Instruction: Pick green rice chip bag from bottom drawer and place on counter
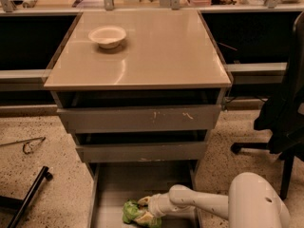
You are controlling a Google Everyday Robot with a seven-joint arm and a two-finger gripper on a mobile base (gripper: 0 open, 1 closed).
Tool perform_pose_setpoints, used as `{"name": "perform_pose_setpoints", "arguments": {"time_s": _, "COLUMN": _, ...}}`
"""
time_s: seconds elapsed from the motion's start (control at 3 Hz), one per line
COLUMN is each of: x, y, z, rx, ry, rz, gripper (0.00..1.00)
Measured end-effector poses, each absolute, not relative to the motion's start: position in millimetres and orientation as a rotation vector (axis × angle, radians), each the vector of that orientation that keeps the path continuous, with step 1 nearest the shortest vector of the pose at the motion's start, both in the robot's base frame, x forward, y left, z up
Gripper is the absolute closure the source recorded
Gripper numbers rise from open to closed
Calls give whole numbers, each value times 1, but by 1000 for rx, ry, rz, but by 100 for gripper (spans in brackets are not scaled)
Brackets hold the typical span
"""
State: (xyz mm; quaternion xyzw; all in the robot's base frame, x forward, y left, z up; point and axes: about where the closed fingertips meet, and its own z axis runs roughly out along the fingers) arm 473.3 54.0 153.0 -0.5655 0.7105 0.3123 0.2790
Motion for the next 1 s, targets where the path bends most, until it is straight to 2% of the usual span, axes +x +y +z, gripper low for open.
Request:
{"name": "perform_pose_setpoints", "arguments": {"time_s": 0.33, "x": 475, "y": 55, "z": 180, "rx": -1510, "ry": 1878, "rz": 831, "gripper": 88}}
{"name": "perform_pose_setpoints", "arguments": {"time_s": 0.67, "x": 488, "y": 71, "z": 254, "rx": -1489, "ry": 1821, "rz": 787, "gripper": 100}}
{"name": "perform_pose_setpoints", "arguments": {"time_s": 1.0, "x": 485, "y": 107, "z": 333, "rx": -1536, "ry": 1773, "rz": 775, "gripper": 100}}
